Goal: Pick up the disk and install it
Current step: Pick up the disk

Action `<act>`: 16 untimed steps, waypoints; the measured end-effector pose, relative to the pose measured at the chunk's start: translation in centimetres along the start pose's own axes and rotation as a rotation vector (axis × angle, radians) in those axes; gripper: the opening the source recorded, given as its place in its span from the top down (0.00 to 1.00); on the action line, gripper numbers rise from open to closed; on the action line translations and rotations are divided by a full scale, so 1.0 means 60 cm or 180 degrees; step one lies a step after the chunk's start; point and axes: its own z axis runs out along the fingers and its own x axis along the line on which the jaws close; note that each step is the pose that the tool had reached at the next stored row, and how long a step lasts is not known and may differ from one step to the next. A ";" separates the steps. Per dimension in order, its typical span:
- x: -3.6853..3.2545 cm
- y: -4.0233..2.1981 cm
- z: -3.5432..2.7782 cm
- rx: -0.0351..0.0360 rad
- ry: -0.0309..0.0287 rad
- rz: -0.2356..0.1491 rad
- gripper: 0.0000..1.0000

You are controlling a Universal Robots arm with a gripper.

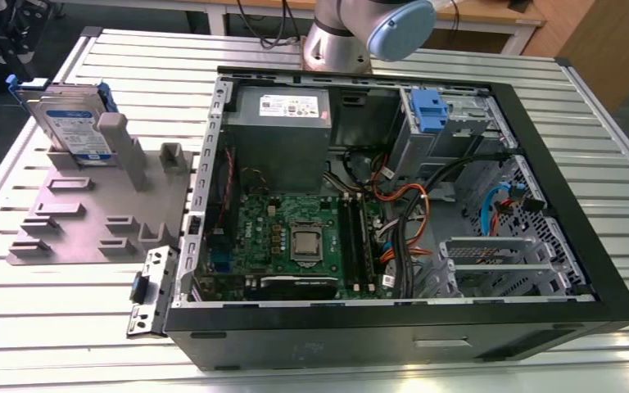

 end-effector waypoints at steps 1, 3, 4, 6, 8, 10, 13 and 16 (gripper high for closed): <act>0.000 0.000 0.000 0.0000 0.0000 0.0000 0.89; 0.000 0.000 0.000 0.0000 0.0000 -0.0001 0.89; 0.000 0.000 0.000 0.0000 0.0000 -0.0001 0.89; 0.000 0.000 0.000 0.0000 0.0000 -0.0001 0.89; 0.000 0.000 0.000 0.0000 0.0000 -0.0001 0.89; 0.000 0.000 0.000 0.0000 0.0000 -0.0001 0.89; 0.000 0.000 0.000 0.0000 0.0000 -0.0002 0.89; 0.000 0.000 0.000 0.0000 0.0001 -0.0023 0.89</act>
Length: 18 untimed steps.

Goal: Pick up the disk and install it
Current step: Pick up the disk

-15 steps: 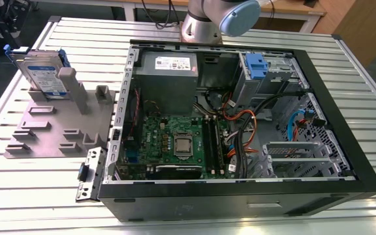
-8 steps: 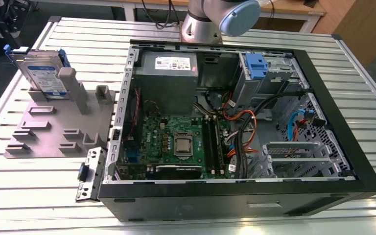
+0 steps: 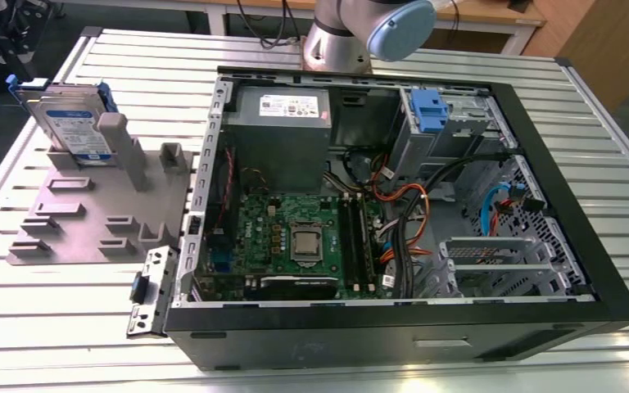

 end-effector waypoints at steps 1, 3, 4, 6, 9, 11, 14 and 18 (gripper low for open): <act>0.000 0.000 0.000 0.0000 0.0001 -0.0013 0.89; 0.000 0.000 0.000 0.0000 0.0002 -0.0050 0.89; 0.000 0.000 0.000 0.0000 0.0003 -0.0074 0.89; 0.000 0.000 0.000 0.0000 0.0005 -0.0116 0.89; 0.000 0.000 0.000 0.0001 0.0008 -0.0188 0.89; 0.000 0.000 0.000 0.0001 0.0011 -0.0245 0.89; 0.000 0.000 0.000 0.0001 0.0013 -0.0295 0.89; 0.000 0.000 0.000 0.0001 0.0013 -0.0299 0.89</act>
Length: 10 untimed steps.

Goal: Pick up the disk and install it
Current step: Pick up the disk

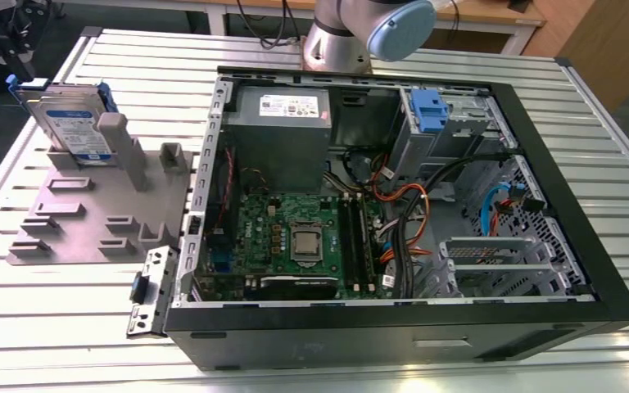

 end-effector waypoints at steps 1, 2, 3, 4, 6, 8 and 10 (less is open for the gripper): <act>0.000 0.000 0.000 0.0000 0.0000 0.0000 0.89; 0.000 0.000 0.000 0.0000 0.0000 0.0000 0.89; 0.000 0.000 0.000 0.0000 0.0000 0.0000 0.89; 0.000 0.000 0.000 0.0000 0.0000 -0.0001 0.89; 0.000 0.000 0.000 0.0000 0.0000 -0.0001 0.89; 0.000 0.000 0.000 0.0000 0.0000 -0.0001 0.89; 0.000 0.000 0.000 0.0000 0.0000 -0.0003 0.89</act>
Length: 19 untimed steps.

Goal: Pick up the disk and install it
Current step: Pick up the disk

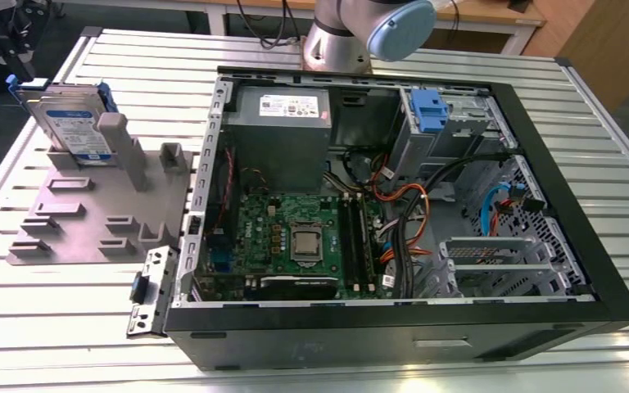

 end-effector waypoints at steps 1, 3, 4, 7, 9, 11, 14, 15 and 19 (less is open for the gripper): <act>0.000 0.000 0.000 0.0000 0.0000 -0.0006 0.89; 0.000 0.000 0.000 0.0000 0.0001 -0.0043 0.89; 0.000 0.000 0.000 0.0000 0.0003 -0.0069 0.89; 0.000 0.000 0.000 0.0001 0.0008 -0.0192 0.89; 0.000 0.000 0.000 0.0001 0.0011 -0.0256 0.89; 0.000 0.000 0.000 0.0001 0.0014 -0.0324 0.89; 0.000 0.000 0.000 0.0002 0.0018 -0.0436 0.89; 0.000 0.000 0.000 0.0002 0.0020 -0.0472 0.89; 0.000 0.000 0.000 0.0002 0.0024 -0.0561 0.89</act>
